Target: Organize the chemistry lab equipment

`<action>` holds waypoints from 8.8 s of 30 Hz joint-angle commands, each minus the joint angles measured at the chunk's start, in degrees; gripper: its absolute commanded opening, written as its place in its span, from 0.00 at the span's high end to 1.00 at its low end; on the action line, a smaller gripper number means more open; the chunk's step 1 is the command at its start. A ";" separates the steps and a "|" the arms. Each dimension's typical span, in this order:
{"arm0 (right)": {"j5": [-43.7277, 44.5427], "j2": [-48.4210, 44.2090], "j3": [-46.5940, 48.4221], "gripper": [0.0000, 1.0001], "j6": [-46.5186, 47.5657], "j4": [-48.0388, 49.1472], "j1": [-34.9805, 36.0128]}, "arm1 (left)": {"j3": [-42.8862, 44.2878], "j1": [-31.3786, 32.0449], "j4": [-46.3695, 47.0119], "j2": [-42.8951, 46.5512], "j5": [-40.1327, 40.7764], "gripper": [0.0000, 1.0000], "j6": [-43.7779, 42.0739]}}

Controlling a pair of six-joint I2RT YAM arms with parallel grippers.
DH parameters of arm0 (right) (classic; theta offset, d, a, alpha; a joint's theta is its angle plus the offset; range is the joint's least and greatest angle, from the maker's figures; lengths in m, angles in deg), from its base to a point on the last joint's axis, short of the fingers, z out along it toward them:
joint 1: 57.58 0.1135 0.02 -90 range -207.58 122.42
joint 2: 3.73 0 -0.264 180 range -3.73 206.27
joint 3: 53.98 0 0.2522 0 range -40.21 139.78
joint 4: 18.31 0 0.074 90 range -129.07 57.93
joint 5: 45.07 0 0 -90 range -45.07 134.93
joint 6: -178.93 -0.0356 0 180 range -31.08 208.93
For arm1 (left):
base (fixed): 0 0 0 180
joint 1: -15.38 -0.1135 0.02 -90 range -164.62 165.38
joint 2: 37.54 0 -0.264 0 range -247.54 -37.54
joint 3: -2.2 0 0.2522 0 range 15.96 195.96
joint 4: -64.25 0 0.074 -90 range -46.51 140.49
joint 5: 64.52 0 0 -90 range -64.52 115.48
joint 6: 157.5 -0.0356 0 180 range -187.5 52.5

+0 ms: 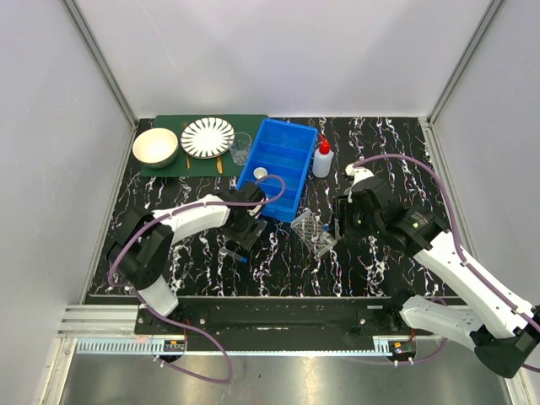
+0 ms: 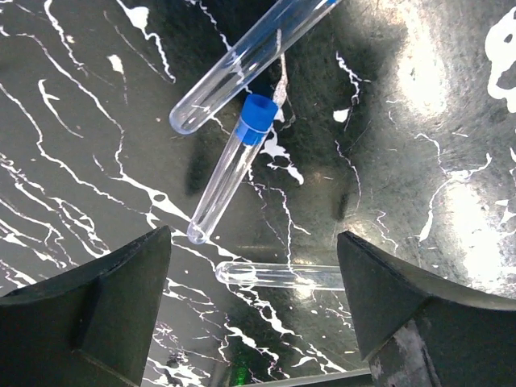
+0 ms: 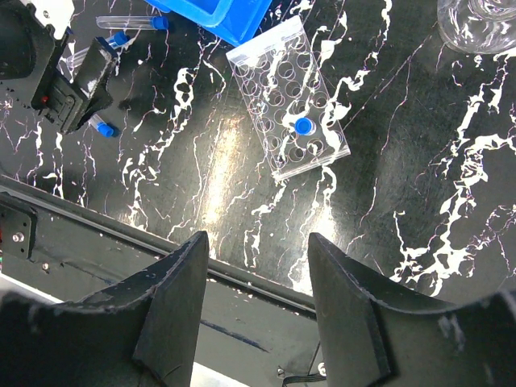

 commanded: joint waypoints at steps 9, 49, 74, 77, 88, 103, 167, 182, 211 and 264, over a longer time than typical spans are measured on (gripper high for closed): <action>-0.73 -1.40 0.98 0.41 0.28 1.10 -0.15 | -0.03 -2.35 3.92 -1.52 -2.82 0.24 -1.56; -0.03 -1.23 0.27 0.44 -1.21 -0.22 -0.15 | -0.21 -2.27 3.05 -2.41 -12.66 1.00 -1.39; -32.37 -8.89 -2.98 0.36 -13.07 12.52 -0.07 | 2.88 12.68 2.08 31.16 -32.88 1.00 -3.32; -33.43 -7.04 -4.38 0.37 -15.18 17.16 1.51 | 2.17 12.76 2.34 33.36 -34.81 1.00 -3.23; -31.23 4.39 1.23 0.37 -14.22 22.10 6.35 | 1.20 13.03 3.14 37.32 -36.31 1.00 -3.58; -31.93 8.96 1.77 0.43 -15.10 26.06 8.46 | 1.37 13.03 3.57 37.59 -35.34 1.00 -4.02; 1.90 21.97 6.51 1.00 -4.82 10.24 -0.50 | -1.17 12.76 0.50 34.25 -1.33 0.01 3.71; 7.09 35.51 12.05 1.00 -1.65 11.20 -1.21 | -3.02 12.50 1.29 34.25 -0.89 0.01 3.53; 7.09 32.44 8.54 1.00 -2.27 11.47 -1.30 | -3.37 12.41 1.82 33.90 -1.42 0.01 3.45; 13.15 34.46 5.99 1.00 -1.39 13.14 2.22 | -3.28 12.06 1.99 32.93 -1.94 0.01 2.92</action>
